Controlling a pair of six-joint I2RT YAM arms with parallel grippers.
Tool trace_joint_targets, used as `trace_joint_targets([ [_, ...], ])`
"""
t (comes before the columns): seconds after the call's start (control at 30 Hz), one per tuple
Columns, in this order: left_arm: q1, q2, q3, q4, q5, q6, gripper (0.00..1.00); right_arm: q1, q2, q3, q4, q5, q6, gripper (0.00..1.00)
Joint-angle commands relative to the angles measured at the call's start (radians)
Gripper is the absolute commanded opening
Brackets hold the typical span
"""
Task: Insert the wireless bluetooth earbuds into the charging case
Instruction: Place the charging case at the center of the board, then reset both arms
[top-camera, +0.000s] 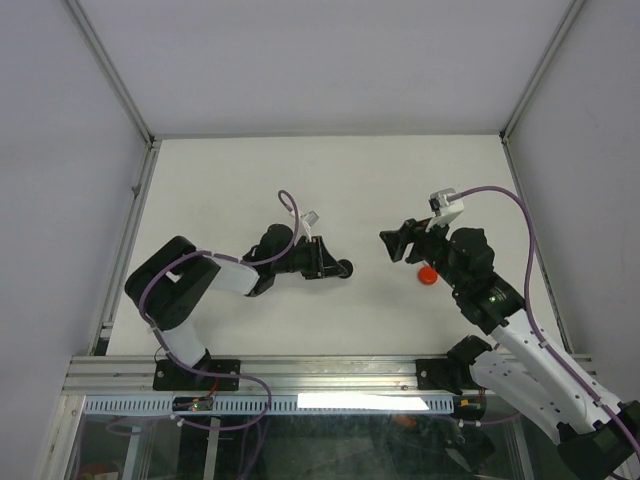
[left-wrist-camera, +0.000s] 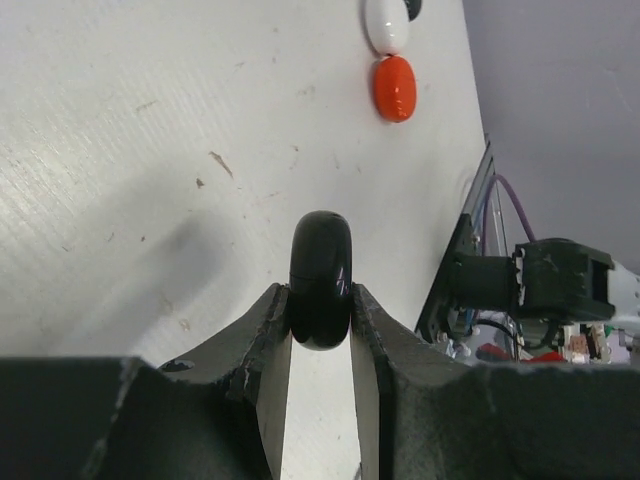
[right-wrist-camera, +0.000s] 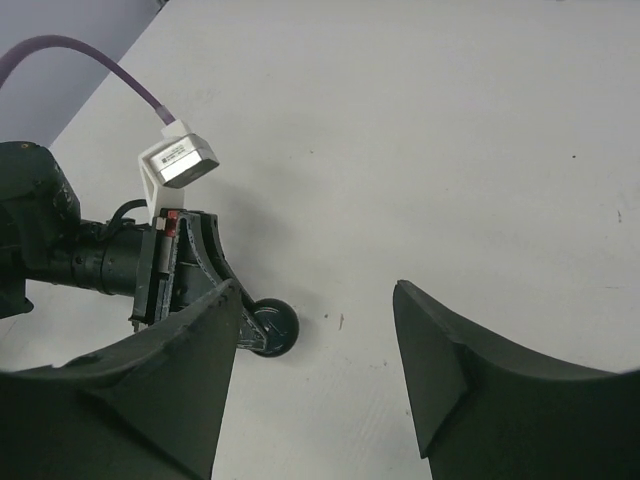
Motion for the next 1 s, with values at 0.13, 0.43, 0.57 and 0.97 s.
trace_joint_targets([
  [0.13, -0.03, 0.136, 0.132, -0.089, -0.072, -0.039, 0.37, 0.001, -0.012, -0.005, -0.016, 0.077, -0.039, 0.65],
  [0.43, -0.012, 0.022, 0.108, -0.316, -0.269, 0.049, 0.65, 0.0, -0.019, 0.009, -0.055, 0.149, -0.067, 0.66],
  [0.57, 0.029, -0.111, 0.061, -0.406, -0.336, 0.064, 0.83, 0.0, -0.023, 0.024, -0.087, 0.189, -0.071, 0.67],
  [0.97, 0.199, -0.719, 0.054, -0.821, -0.66, 0.27, 0.99, 0.0, -0.104, 0.064, -0.258, 0.394, -0.065, 0.88],
])
